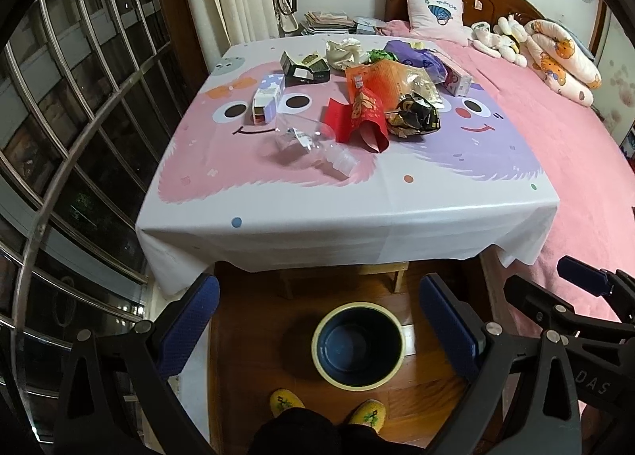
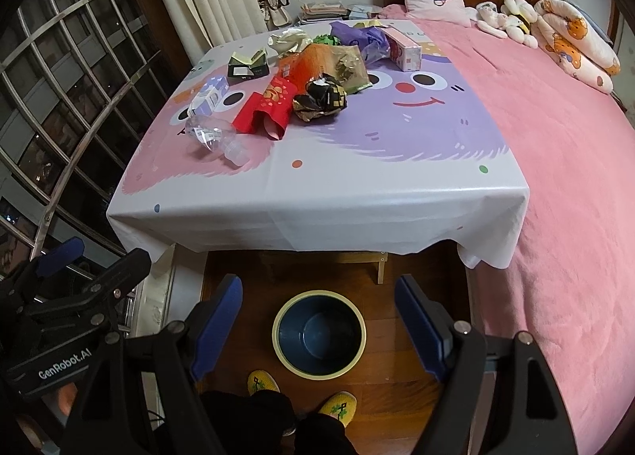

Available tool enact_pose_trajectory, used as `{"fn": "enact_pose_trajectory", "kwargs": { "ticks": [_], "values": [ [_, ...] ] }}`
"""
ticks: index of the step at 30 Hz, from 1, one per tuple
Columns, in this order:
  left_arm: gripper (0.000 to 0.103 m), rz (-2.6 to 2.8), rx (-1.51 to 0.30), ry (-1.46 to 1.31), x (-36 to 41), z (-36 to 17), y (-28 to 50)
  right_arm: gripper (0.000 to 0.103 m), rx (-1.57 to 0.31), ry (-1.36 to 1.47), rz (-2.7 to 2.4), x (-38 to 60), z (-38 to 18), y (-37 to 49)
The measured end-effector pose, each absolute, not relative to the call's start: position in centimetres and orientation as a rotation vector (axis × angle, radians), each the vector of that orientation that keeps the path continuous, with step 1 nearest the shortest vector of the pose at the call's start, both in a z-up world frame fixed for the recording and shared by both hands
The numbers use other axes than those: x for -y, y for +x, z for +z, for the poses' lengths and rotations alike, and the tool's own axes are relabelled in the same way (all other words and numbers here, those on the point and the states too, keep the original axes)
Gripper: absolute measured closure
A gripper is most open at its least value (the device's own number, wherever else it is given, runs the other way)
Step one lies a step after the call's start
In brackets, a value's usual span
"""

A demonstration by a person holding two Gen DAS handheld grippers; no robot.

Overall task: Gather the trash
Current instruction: 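Grasp the clear plastic bottle with the left gripper while the right grasps the black-gold wrapper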

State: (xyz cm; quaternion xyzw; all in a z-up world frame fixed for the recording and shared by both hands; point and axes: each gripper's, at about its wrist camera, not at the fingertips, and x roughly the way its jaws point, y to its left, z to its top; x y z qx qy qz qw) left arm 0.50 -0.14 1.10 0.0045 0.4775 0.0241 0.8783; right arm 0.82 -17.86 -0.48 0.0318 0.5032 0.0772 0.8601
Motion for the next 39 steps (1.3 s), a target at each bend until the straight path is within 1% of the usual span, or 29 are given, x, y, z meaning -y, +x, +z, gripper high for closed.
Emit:
{"fn": "enact_pose_trajectory", "kwargs": {
  "ticks": [5,9,17,28,34,39],
  "values": [
    [0.004,0.051,-1.015,0.009,-0.1,1.5,1.1,0.023,-1.043,0.063,0.184,17.8,-0.2,1.8],
    [0.004,0.044,-1.056,-0.053,-0.9,1.3,2.8,0.023,-1.040,0.065,0.195,17.6,-0.1,2.9],
    [0.004,0.060,-1.092,-0.202,-3.7,0.9,9.2,0.023,-1.050,0.093,0.192,17.0,-0.2,7.4],
    [0.004,0.096,-1.203,-0.371,-6.9,-4.1,18.8,0.023,-1.068,0.137,0.102,16.8,-1.6,17.0],
    [0.004,0.104,-1.255,-0.440,-7.7,-6.9,22.3,0.023,-1.091,0.181,0.047,17.0,-3.6,22.0],
    [0.006,0.107,-1.268,-0.499,-7.8,-8.3,24.2,0.023,-1.111,0.232,0.016,17.1,-5.2,25.1]
  ]
}}
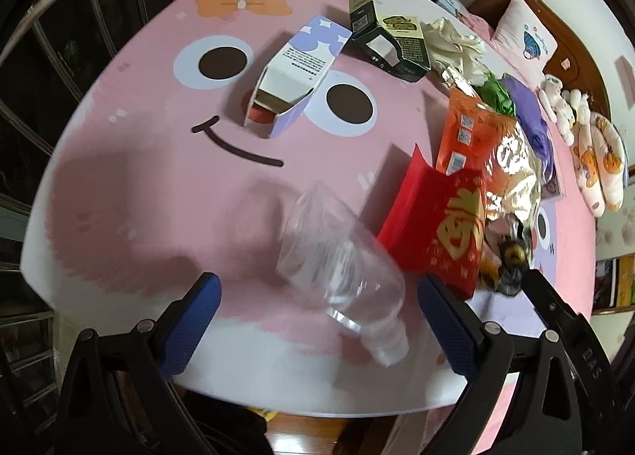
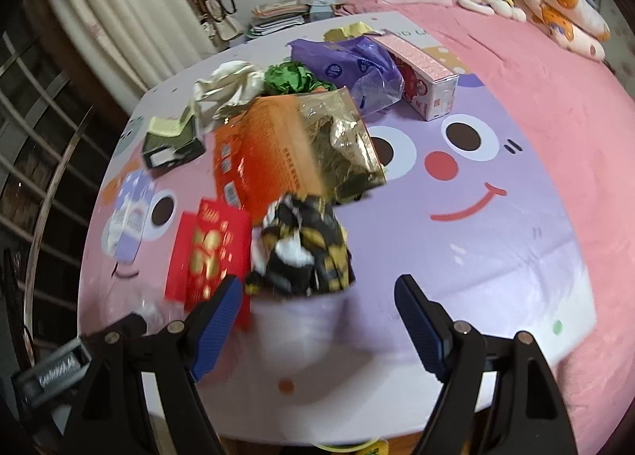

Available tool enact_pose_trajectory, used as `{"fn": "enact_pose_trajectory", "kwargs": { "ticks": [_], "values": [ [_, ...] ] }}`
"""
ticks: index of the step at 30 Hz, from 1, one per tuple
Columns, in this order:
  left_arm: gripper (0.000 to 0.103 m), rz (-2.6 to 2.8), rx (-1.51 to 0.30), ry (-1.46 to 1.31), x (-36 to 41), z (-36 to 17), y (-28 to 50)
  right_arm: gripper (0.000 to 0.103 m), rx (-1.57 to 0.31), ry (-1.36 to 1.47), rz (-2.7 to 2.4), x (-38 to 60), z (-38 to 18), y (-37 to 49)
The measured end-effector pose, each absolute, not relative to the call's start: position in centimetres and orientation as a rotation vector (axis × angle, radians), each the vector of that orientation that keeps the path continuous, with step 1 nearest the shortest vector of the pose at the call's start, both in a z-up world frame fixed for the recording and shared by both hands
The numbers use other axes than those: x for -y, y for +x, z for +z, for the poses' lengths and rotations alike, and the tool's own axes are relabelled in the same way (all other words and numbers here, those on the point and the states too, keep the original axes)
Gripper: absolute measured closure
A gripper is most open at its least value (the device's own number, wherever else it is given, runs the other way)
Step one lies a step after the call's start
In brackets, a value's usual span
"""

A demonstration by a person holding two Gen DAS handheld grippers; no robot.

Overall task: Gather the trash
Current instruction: 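Grasp the clear plastic bottle with the left gripper while the right grasps the black-gold wrapper, then carry bottle and wrapper over the blue bin and open both grippers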

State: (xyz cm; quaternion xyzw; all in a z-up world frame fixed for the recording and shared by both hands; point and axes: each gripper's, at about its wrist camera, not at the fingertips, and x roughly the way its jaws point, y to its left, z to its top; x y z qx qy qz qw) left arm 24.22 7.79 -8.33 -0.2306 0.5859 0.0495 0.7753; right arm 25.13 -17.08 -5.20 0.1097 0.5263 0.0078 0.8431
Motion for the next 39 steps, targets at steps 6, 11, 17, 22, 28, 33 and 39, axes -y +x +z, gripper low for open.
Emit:
{"fn": "enact_pose_trajectory", "kwargs": {
  "ticks": [6,11,17,22,28,33,39],
  "values": [
    [0.033,0.053,-1.279,-0.481,-6.9,-8.9,26.4,0.043,-1.166,0.272,0.018,16.6,-7.5,27.3],
    [0.039,0.023,-1.286,-0.467,-6.7,-8.9,26.8,0.051,-1.163,0.310,0.017,16.5,-7.9,27.7],
    [0.043,0.010,-1.264,-0.417,-7.0,-8.2,26.6,0.057,-1.144,0.323,0.029,16.6,-7.2,27.5],
    [0.046,-0.024,-1.203,-0.369,-7.1,-6.2,25.6,0.058,-1.091,0.327,0.025,17.3,-5.5,26.6],
    [0.047,-0.032,-1.140,-0.337,-7.3,-3.5,23.7,0.059,-1.041,0.315,0.036,18.1,-3.2,24.9],
    [0.047,-0.042,-1.094,-0.304,-7.0,-1.1,21.2,0.059,-1.013,0.322,0.073,18.8,-1.2,22.1],
    [0.047,-0.080,-1.045,-0.222,-5.3,1.5,16.1,0.059,-1.028,0.306,0.145,18.5,0.1,16.6]
  ]
}}
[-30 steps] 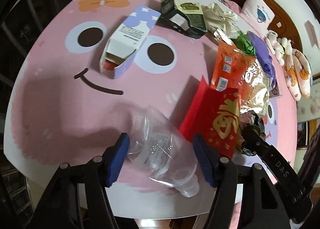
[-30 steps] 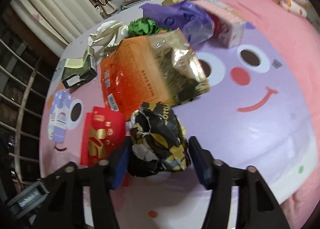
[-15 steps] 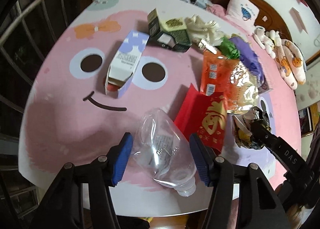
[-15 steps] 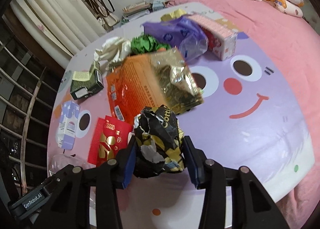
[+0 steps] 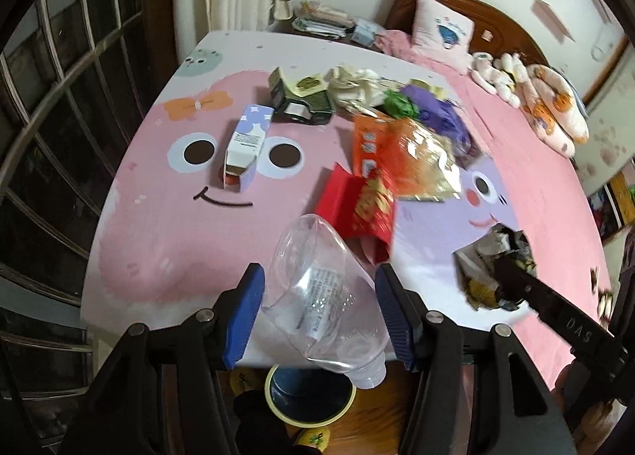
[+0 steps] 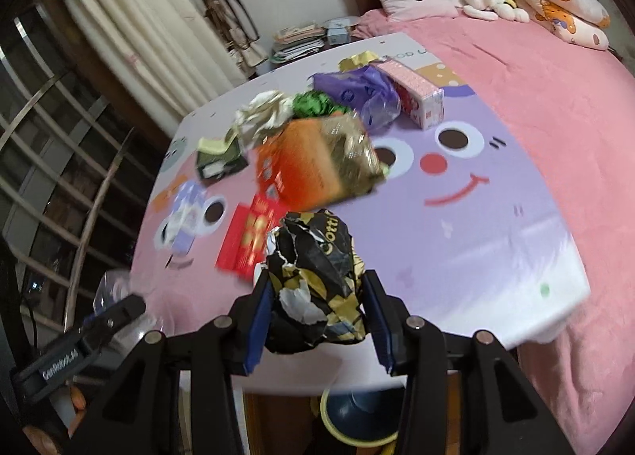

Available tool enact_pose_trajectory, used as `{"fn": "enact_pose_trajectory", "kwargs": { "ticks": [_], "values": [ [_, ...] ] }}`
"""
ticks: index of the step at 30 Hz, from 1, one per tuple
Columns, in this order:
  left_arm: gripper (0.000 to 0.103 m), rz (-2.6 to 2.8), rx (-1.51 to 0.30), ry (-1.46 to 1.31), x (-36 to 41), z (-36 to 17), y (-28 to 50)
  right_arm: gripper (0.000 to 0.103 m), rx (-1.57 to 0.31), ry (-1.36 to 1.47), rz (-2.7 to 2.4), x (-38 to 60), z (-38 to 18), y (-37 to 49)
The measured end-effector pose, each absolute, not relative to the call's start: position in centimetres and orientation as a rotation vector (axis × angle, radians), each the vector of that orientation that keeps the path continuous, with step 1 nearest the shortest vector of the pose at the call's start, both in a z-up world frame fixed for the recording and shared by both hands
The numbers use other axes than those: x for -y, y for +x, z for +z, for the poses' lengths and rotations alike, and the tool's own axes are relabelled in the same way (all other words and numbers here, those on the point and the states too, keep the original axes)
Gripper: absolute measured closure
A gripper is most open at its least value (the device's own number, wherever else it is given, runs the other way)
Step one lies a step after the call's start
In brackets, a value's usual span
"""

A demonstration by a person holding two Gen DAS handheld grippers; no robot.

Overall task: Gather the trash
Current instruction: 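Carry bottle and wrapper over the blue bin and open both grippers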

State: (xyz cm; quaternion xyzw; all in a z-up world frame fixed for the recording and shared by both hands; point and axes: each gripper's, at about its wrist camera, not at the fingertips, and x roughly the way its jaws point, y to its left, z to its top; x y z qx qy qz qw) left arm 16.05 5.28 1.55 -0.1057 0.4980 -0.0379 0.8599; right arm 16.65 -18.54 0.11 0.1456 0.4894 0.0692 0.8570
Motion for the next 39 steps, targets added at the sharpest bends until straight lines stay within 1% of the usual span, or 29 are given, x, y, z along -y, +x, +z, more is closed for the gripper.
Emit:
{"fn": "enact_pose_trajectory", "kwargs": {
  "ticks": [4,8,13,18,22,27,35,38,39],
  "values": [
    [0.047,-0.100,-1.039,-0.187,-3.6,1.8,11.9,0.059,-1.064,0.281,0.199,18.3,-0.2,12.2],
    [0.047,-0.119,-1.072,-0.170,-2.3,0.4,8.1,0.059,-1.107,0.249,0.237,17.9,-1.6,8.1],
    [0.047,-0.139,-1.152,-0.140,-0.9,-2.7,4.1,0.059,-1.195,0.236,0.255,17.6,-5.1,3.8],
    [0.047,-0.165,-1.240,-0.073,0.3,-6.6,1.6,0.059,-1.281,0.261,0.229,17.6,-9.8,1.2],
    [0.047,-0.189,-1.316,-0.031,1.1,-10.7,0.5,0.059,-1.330,0.289,0.192,17.6,-13.6,-0.4],
    [0.048,-0.228,-1.367,0.001,1.5,-16.3,0.6,0.058,-1.378,0.323,0.132,17.7,-19.4,-1.4],
    [0.049,-0.273,-1.410,0.033,2.4,-28.2,1.8,0.058,-1.406,0.311,0.046,17.2,-31.6,-1.4],
    [0.054,-0.283,-1.425,0.059,3.1,-33.0,2.3,0.058,-1.421,0.320,0.022,17.5,-35.6,-1.3],
    [0.054,-0.283,-1.433,0.065,3.2,-34.3,2.5,0.057,-1.428,0.327,0.014,17.7,-37.0,-1.3]
  ]
}}
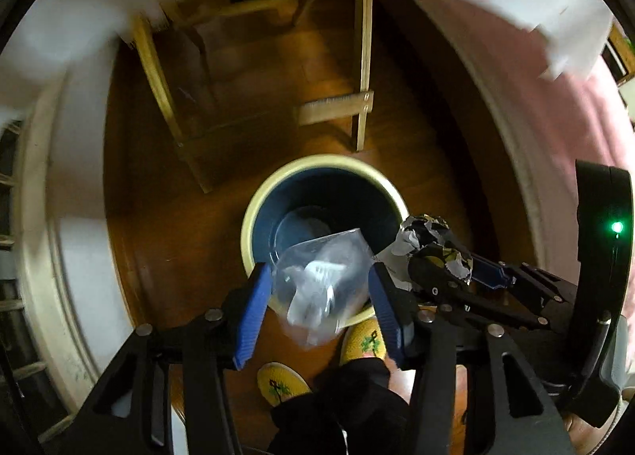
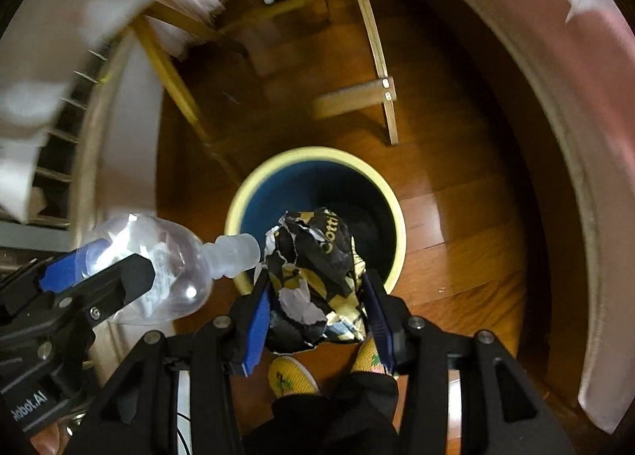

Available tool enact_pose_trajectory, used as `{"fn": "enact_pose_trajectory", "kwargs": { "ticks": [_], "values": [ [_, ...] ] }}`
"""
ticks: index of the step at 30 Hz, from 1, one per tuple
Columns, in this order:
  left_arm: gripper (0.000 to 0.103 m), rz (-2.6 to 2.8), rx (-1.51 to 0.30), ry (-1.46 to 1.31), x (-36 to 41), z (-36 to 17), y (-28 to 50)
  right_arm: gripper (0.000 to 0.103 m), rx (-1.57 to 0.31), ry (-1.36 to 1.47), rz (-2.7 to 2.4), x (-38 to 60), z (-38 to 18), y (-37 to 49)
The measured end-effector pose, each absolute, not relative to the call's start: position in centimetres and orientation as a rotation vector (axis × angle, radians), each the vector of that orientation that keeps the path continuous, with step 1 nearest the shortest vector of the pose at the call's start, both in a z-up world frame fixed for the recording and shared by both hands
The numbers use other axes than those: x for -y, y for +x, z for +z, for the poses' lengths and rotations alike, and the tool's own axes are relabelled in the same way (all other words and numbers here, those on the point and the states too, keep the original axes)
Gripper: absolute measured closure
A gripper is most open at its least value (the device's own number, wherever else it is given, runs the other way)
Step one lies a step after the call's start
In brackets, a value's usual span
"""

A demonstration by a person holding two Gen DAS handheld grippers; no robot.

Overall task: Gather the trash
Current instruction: 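Carry bottle and wrapper over the blue bin and open both grippers, then move both grippers back toward the table trash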

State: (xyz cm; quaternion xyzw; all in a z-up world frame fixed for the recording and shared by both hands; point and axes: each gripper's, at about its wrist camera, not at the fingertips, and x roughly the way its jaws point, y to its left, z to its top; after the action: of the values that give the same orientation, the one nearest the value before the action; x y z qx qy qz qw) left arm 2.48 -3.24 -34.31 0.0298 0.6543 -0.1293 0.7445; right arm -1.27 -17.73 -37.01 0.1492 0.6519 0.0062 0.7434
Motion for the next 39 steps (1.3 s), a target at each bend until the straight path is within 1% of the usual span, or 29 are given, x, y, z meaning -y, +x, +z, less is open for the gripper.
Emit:
{"fn": "enact_pose_trajectory", "kwargs": {
  "ticks": [3,5,7,8,9,10,11,12,13,15,19,24,31,39],
  "values": [
    [0.054,-0.281,-1.427,0.078,3.6,-37.3,3.1,0.057,-1.444,0.329,-0.008,17.8,-40.3,-1.1],
    [0.053,-0.286,-1.424,0.082,3.6,-38.3,3.3,0.055,-1.458,0.335,-0.018,18.1,-42.0,-0.9],
    [0.042,-0.292,-1.434,0.084,3.8,-39.2,3.6,0.053,-1.468,0.350,-0.029,18.0,-42.8,-0.8],
    [0.034,-0.293,-1.438,0.083,3.8,-39.5,3.6,0.053,-1.470,0.361,-0.031,18.1,-43.0,-0.7],
    [0.030,-0.292,-1.437,0.078,3.7,-39.6,3.8,0.052,-1.467,0.365,-0.033,18.1,-43.2,-0.7],
    [0.027,-0.286,-1.433,0.074,3.5,-39.7,3.8,0.050,-1.460,0.363,-0.035,18.0,-43.2,-0.6],
    [0.018,-0.277,-1.430,0.074,3.3,-39.5,3.8,0.048,-1.448,0.357,-0.033,18.0,-43.0,-0.5],
    [0.012,-0.267,-1.426,0.071,3.0,-39.2,3.6,0.042,-1.440,0.354,-0.030,17.8,-43.1,-0.3],
    [0.012,-0.258,-1.419,0.065,2.6,-38.9,3.5,0.035,-1.432,0.349,-0.025,17.7,-42.8,-0.2],
    [0.011,-0.240,-1.411,0.062,1.9,-38.3,3.5,0.030,-1.421,0.339,-0.018,17.4,-42.2,-0.2],
    [0.011,-0.208,-1.394,0.055,0.9,-36.9,3.3,0.030,-1.407,0.333,-0.004,17.0,-41.0,0.1],
    [0.011,-0.177,-1.370,0.035,-0.2,-33.9,3.0,0.029,-1.384,0.337,-0.005,17.0,-38.0,-0.4],
    [0.011,-0.159,-1.315,0.015,-1.3,-26.9,2.1,0.029,-1.348,0.345,0.004,17.2,-31.9,-1.3],
    [0.011,-0.136,-1.234,-0.015,-2.3,-17.1,1.2,0.029,-1.296,0.335,0.051,17.0,-22.7,-1.3]
  ]
}}
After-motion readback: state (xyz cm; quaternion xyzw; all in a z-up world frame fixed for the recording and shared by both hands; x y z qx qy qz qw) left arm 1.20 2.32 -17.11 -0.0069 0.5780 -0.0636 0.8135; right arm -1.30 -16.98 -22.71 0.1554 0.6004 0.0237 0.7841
